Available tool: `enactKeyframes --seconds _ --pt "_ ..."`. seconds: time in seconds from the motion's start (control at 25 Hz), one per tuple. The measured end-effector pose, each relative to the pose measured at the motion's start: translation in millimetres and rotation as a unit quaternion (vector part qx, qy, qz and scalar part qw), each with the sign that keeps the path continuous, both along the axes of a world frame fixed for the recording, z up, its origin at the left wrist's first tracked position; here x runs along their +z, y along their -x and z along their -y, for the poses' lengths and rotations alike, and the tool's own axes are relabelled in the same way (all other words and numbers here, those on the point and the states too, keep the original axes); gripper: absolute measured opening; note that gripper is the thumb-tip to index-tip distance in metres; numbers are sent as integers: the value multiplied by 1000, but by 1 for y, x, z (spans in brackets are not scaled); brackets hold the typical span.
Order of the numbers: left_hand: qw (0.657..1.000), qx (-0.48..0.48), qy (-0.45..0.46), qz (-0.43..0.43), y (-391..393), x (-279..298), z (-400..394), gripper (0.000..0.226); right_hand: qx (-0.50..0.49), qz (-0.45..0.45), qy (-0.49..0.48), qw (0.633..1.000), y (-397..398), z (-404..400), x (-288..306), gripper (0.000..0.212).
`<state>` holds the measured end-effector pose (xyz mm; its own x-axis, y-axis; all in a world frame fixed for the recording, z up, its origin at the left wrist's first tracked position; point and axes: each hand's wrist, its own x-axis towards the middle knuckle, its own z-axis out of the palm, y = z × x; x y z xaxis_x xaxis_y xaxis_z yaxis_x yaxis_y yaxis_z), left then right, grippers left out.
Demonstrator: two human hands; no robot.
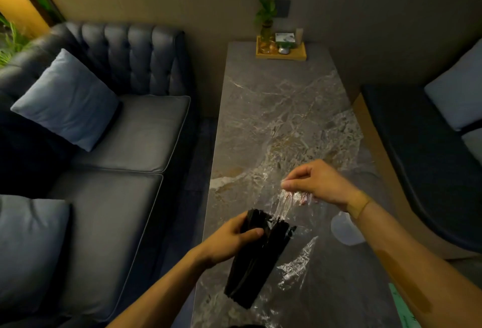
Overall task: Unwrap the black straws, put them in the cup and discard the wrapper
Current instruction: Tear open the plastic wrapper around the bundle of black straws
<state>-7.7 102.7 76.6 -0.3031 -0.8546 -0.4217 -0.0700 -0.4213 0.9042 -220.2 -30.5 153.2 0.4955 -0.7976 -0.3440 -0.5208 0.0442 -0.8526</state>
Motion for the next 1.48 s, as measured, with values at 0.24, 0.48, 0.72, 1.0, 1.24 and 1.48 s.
enactKeyframes --seconds 0.24,0.48,0.72,1.0,1.24,1.48 --pt "995 75 -11 62 -3 3 5 37 -39 37 40 998 -9 -17 -10 14" --pt "966 228 105 60 38 41 12 26 -104 10 105 989 -33 -53 -20 22" --pt "966 259 -28 -9 53 48 25 32 -100 -73 196 973 -38 -67 -27 6" --pt "953 289 42 78 42 41 20 11 -43 14 80 996 -21 -64 -34 9" --pt "952 266 84 129 39 44 18 10 -94 75 14 993 -23 -67 -36 13" --pt "943 273 74 175 8 41 19 12 -229 27 61 971 -3 -60 -25 19"
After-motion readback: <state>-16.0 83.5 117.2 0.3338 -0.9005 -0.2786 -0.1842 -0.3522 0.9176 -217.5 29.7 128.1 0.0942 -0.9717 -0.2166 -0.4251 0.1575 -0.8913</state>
